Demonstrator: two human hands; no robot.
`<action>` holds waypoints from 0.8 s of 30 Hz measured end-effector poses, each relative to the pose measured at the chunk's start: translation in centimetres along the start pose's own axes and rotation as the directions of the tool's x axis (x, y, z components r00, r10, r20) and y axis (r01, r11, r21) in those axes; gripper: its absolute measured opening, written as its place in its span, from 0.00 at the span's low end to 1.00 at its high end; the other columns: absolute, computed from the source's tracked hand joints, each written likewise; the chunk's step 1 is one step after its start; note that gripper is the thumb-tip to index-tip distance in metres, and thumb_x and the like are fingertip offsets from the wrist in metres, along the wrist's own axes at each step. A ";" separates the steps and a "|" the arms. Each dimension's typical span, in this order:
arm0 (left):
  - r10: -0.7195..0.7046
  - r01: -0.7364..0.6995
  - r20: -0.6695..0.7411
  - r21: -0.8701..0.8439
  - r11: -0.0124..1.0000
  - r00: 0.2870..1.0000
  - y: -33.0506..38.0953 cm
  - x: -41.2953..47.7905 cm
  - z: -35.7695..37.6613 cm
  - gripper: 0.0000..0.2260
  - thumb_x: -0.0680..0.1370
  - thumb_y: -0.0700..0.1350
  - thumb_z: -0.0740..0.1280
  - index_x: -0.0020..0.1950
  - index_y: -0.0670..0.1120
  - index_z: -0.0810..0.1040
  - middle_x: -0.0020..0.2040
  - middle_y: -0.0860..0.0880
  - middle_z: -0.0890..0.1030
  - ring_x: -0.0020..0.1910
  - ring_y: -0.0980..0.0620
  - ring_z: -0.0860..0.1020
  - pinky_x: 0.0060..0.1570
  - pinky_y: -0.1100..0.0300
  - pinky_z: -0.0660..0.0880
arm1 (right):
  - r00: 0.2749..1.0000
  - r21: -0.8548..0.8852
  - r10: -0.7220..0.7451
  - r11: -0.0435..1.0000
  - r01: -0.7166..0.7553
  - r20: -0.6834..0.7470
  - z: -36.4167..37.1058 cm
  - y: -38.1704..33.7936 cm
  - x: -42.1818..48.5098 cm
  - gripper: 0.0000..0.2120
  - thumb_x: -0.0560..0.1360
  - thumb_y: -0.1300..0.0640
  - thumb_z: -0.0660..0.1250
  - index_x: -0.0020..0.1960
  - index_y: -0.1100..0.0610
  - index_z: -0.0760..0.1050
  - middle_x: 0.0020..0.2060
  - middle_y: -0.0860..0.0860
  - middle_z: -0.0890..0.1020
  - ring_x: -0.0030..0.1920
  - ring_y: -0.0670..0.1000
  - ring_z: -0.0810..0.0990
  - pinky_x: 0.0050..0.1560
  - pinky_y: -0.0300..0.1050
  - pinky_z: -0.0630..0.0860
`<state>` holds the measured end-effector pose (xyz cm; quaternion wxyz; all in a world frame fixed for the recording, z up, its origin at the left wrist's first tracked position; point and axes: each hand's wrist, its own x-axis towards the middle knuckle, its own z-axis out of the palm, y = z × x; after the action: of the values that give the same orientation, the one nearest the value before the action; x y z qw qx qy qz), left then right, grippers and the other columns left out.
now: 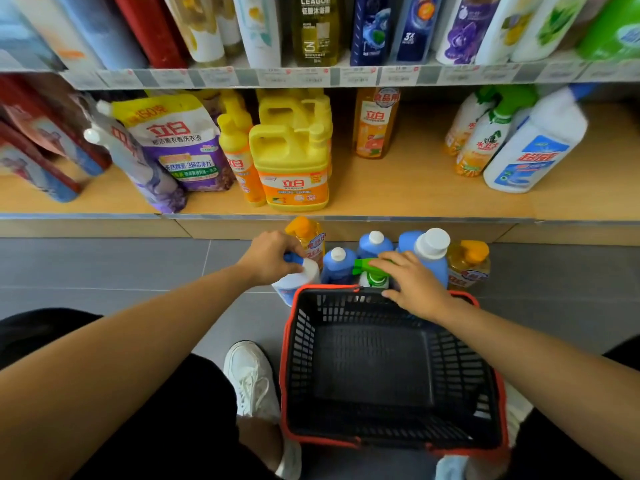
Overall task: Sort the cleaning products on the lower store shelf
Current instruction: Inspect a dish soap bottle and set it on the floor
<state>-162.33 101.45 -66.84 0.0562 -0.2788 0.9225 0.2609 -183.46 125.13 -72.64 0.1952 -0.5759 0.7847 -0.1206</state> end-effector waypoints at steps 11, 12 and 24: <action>0.301 -0.168 -0.521 0.287 0.943 0.799 3.4 5.6 -4.0 0.18 0.76 0.48 0.71 0.65 0.47 0.80 0.64 0.46 0.80 0.61 0.42 0.76 0.53 0.47 0.77 | 0.967 0.226 0.123 0.958 -0.175 0.224 -5.8 -0.7 4.8 0.20 0.75 0.51 0.75 0.65 0.52 0.79 0.57 0.50 0.83 0.53 0.49 0.81 0.59 0.51 0.77; 0.321 -0.151 -0.558 0.330 0.932 0.765 3.5 6.3 -4.7 0.20 0.76 0.50 0.70 0.67 0.47 0.78 0.68 0.45 0.77 0.64 0.41 0.74 0.56 0.46 0.76 | 0.971 0.279 0.128 0.943 -0.182 0.200 -6.6 -0.8 5.5 0.18 0.75 0.53 0.75 0.63 0.53 0.80 0.54 0.50 0.84 0.49 0.45 0.81 0.58 0.50 0.78; 0.231 0.085 -0.604 0.448 0.890 0.762 0.6 10.3 -4.1 0.37 0.77 0.65 0.64 0.81 0.51 0.59 0.80 0.46 0.64 0.80 0.38 0.57 0.76 0.35 0.56 | 0.812 0.724 0.567 0.617 -0.307 -0.139 -9.7 3.1 20.7 0.28 0.74 0.53 0.75 0.71 0.52 0.71 0.62 0.50 0.79 0.62 0.55 0.79 0.63 0.56 0.76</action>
<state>-171.08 94.78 -65.64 -0.2108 -0.2929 0.9301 -0.0690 -195.80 106.04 -68.73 0.2676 -0.2206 0.8260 -0.4444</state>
